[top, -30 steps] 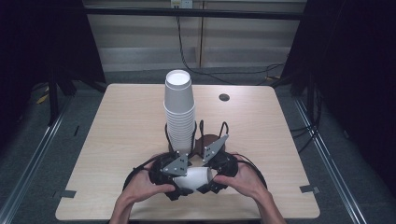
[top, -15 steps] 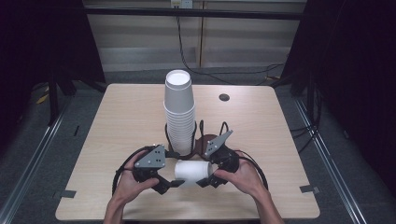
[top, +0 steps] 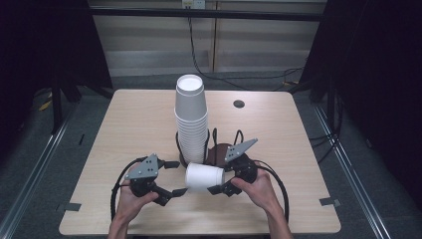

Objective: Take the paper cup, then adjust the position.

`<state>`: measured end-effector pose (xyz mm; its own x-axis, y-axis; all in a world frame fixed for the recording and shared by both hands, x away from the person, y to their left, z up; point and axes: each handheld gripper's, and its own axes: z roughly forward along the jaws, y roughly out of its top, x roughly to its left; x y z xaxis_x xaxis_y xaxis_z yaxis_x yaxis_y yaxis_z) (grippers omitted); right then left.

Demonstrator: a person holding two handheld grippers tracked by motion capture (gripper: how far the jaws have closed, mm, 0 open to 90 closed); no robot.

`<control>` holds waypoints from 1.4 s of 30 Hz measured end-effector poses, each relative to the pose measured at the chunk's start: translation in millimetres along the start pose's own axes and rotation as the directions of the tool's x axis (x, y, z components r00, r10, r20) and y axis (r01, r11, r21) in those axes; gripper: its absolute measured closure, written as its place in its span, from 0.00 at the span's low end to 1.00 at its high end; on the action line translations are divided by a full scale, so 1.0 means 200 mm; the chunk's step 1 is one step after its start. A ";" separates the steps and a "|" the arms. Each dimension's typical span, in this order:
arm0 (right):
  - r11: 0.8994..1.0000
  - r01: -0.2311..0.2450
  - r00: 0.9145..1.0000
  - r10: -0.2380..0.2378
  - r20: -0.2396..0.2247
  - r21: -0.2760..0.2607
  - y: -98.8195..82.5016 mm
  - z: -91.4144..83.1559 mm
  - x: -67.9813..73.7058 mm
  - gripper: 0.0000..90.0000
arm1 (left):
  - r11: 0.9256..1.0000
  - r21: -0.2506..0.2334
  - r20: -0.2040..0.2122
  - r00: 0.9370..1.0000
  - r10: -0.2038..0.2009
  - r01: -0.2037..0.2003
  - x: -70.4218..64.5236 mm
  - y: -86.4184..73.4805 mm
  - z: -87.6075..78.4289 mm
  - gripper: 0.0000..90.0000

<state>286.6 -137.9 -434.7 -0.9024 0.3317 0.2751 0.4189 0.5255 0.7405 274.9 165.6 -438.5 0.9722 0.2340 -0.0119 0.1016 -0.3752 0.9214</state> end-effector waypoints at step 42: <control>0.940 0.025 0.997 -0.047 -0.056 -0.341 -0.20 0.02 0.03 0.26 | 0.988 -0.147 0.047 0.998 -0.046 0.052 -0.05 -0.06 0.09 0.17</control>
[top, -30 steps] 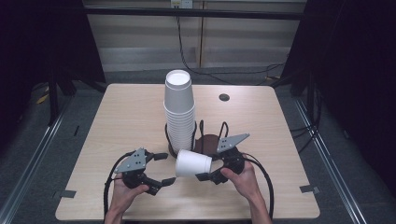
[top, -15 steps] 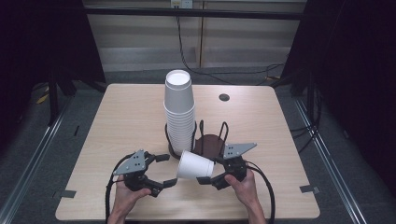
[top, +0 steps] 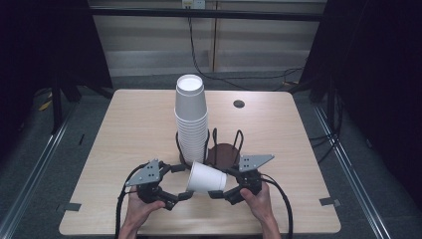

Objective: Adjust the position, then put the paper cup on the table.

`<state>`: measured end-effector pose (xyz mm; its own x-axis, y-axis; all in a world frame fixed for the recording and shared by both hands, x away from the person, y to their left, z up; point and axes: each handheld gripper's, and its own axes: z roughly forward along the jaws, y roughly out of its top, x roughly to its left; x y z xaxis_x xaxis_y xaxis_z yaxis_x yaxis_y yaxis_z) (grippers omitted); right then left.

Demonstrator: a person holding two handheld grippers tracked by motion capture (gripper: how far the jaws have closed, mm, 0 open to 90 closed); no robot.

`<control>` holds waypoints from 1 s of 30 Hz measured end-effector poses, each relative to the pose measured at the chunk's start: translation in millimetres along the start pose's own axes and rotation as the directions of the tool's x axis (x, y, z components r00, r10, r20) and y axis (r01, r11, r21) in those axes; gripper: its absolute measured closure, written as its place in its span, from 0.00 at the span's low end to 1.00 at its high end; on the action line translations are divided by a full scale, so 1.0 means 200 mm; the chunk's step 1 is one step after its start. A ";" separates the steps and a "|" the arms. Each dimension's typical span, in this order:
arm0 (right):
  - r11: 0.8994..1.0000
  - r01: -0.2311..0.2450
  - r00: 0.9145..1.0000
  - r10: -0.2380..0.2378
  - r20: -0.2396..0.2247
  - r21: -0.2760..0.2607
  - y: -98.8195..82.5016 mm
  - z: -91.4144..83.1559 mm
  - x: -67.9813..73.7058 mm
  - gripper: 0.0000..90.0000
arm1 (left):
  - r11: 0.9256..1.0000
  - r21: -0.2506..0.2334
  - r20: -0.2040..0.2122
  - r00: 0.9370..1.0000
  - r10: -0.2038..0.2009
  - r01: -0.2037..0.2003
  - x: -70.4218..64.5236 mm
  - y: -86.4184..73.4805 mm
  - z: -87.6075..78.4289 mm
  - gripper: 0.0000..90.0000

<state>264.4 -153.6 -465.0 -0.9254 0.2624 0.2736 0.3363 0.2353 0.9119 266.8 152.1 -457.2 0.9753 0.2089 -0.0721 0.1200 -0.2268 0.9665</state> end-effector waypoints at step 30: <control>0.999 0.038 0.998 -0.040 -0.047 -0.033 0.02 0.00 0.01 0.27 | 1.000 -0.003 0.005 1.000 -0.016 0.016 0.01 0.03 0.03 0.08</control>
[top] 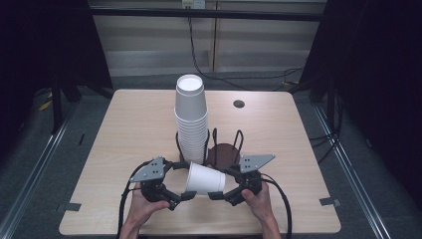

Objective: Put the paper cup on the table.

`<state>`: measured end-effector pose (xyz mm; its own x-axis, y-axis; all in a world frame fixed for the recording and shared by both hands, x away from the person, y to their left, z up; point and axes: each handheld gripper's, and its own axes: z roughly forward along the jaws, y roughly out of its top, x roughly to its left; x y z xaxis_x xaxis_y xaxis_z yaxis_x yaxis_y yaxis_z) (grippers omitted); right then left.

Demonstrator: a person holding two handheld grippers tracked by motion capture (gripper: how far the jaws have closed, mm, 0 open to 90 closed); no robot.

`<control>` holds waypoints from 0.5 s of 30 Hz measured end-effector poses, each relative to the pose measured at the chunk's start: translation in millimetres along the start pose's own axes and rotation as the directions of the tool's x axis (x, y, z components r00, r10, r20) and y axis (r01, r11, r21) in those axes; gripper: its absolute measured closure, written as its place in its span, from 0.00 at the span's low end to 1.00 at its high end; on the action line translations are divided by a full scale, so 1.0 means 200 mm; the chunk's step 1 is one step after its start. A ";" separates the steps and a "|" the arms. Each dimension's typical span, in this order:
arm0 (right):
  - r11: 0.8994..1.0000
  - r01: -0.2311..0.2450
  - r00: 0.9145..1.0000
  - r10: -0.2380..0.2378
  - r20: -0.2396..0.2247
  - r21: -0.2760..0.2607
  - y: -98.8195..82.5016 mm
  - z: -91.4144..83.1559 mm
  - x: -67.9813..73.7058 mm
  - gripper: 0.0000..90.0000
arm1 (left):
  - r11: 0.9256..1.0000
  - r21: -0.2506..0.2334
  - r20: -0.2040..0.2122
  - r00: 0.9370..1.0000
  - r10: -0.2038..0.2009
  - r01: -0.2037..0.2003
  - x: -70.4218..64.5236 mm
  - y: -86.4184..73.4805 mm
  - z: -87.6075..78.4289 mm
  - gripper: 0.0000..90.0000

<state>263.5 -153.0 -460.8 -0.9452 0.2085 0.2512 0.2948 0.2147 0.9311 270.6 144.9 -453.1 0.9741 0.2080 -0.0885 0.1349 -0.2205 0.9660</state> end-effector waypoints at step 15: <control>1.000 0.026 0.999 -0.026 -0.018 -0.004 0.01 0.01 0.01 0.27 | 0.999 -0.037 0.077 0.997 -0.007 0.010 0.02 0.01 0.06 0.04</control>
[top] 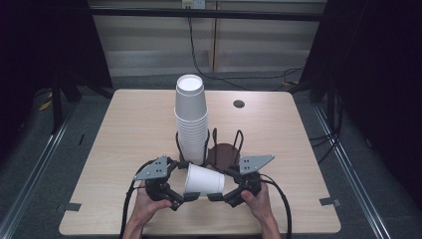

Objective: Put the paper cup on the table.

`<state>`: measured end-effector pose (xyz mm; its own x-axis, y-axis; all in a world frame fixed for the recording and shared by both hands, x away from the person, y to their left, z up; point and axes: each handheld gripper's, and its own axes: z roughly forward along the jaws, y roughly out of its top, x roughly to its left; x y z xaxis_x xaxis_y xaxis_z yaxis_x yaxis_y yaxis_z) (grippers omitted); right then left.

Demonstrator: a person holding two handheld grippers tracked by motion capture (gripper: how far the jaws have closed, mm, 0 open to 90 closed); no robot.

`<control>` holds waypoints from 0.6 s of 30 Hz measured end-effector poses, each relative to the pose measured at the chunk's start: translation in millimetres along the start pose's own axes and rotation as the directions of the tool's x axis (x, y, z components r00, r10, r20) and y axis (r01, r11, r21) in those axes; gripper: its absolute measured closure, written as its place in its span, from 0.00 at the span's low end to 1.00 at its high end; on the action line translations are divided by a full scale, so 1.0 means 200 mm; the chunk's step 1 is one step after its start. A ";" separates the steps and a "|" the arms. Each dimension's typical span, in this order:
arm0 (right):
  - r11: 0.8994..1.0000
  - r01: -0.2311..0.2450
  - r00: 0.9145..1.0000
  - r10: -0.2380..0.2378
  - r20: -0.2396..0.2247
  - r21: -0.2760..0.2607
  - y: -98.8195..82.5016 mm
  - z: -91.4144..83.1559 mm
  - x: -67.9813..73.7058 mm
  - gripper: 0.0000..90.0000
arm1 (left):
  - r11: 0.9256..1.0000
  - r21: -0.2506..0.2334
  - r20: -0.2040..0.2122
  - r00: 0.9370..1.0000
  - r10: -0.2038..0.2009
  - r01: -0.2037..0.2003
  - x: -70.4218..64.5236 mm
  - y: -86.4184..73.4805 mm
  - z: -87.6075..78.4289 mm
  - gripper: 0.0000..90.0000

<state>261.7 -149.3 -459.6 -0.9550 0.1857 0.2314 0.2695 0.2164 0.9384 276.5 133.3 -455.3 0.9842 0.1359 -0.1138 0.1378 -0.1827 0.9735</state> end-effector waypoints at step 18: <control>0.999 0.000 1.000 0.000 -0.011 -0.044 -0.04 0.02 -0.02 0.24 | 1.000 0.000 0.050 0.998 -0.031 0.031 0.02 0.01 -0.02 0.12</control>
<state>263.0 -148.7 -469.2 -0.9564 0.1746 0.2342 0.2641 0.1741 0.9487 279.5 136.9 -453.6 0.9838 0.0930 -0.1531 0.1678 -0.1788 0.9695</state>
